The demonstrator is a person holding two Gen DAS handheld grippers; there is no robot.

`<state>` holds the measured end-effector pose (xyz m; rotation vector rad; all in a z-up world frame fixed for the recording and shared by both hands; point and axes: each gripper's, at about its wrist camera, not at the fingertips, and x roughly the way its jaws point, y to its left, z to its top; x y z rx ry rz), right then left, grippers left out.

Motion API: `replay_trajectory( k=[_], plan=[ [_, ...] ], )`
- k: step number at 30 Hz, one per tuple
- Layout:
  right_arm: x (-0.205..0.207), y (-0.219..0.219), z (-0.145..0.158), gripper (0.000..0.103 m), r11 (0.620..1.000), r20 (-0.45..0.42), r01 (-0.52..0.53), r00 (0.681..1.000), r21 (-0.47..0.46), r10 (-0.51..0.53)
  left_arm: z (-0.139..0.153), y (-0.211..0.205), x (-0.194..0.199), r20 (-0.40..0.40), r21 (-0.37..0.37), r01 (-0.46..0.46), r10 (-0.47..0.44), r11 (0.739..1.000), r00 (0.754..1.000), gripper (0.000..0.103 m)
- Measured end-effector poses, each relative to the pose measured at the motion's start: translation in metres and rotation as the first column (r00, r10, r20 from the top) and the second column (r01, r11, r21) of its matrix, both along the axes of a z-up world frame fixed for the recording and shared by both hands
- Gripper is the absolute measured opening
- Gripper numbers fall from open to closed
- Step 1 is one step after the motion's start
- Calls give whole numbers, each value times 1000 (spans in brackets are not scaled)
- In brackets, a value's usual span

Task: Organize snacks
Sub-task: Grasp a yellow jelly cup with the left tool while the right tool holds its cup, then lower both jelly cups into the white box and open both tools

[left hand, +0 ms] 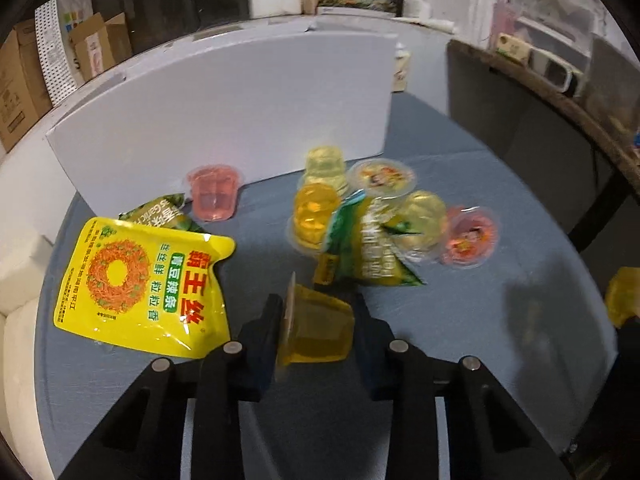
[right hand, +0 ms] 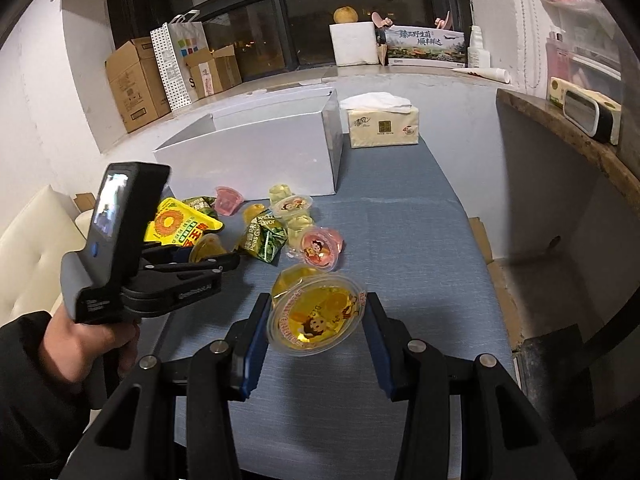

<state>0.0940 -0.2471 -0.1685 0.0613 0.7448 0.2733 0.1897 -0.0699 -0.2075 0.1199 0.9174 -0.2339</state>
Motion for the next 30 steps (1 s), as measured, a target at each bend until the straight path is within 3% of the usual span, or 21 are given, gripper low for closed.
replay_trajectory(
  k=[13, 17, 23, 30],
  plan=[
    [11, 30, 15, 49, 998, 31, -64, 997, -1, 64, 80, 33, -73, 163, -188, 47, -16, 981, 986, 36],
    [28, 46, 27, 49, 995, 59, -97, 993, -9, 98, 105, 49, -75, 209, -197, 25, 17, 980, 978, 36],
    [70, 63, 54, 49, 992, 99, -127, 987, -4, 127, 134, 81, -43, 256, -232, -16, 77, 973, 964, 36],
    [149, 83, 91, 49, 988, 136, -151, 979, 9, 149, 160, 102, 43, 256, -250, -39, 105, 967, 961, 36]
  ],
)
